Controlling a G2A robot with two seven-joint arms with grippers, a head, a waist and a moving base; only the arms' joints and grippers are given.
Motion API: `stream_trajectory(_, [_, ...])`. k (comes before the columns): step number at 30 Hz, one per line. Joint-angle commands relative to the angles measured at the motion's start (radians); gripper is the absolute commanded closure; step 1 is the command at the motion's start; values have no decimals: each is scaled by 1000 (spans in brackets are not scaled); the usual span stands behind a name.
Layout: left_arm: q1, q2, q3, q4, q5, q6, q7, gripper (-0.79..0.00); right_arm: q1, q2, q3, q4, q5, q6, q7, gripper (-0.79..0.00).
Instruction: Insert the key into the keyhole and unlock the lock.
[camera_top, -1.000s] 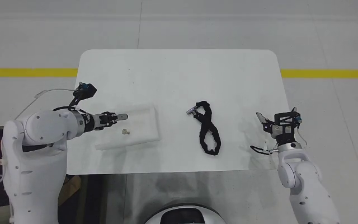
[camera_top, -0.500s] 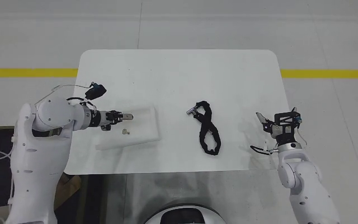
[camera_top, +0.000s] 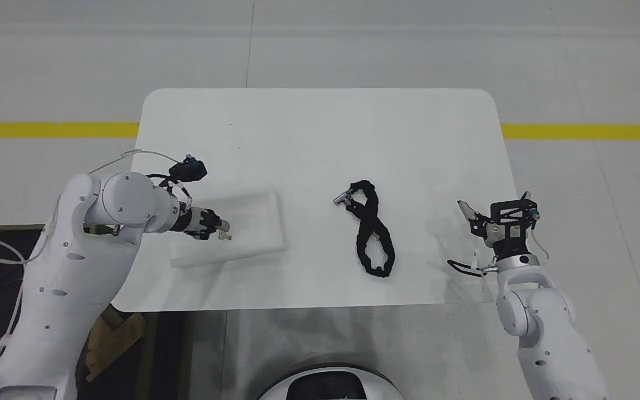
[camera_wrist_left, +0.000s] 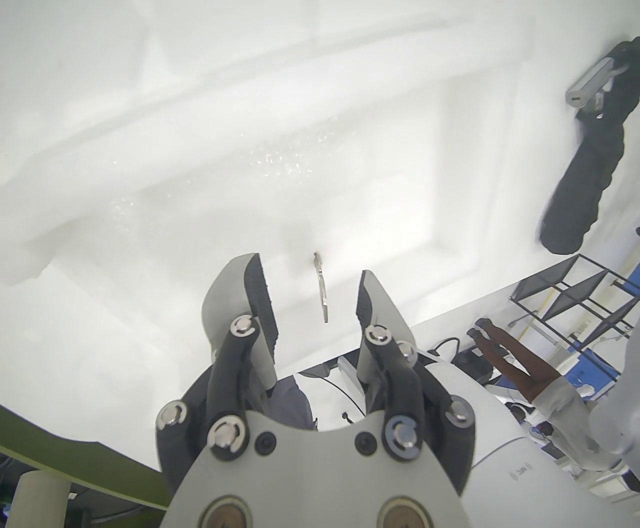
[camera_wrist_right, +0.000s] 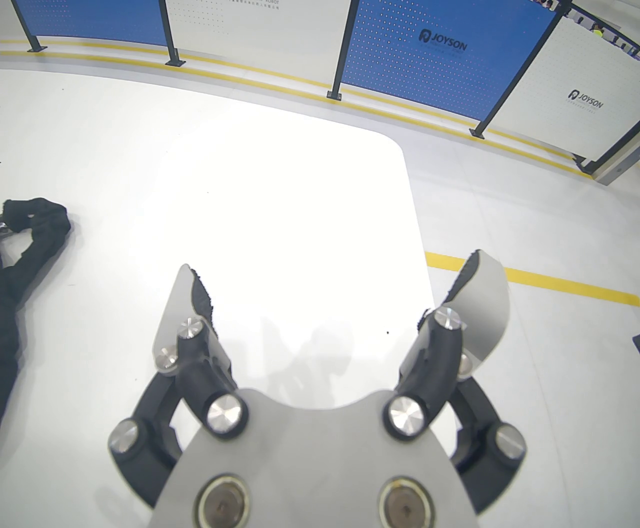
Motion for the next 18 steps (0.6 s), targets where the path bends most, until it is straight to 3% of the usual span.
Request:
stream_trajectory(1, [-3, 13, 19, -15, 7, 0, 0, -283, 0, 0, 0, 0, 0, 0, 0, -785])
stream_trajectory(10, [18, 37, 43, -64, 28, 12, 12, -188, 0, 0, 0, 0, 0, 0, 0, -785])
stream_trajectory(18, [21, 43, 71, -70, 23, 36, 36, -182, 0, 0, 0, 0, 0, 0, 0, -785])
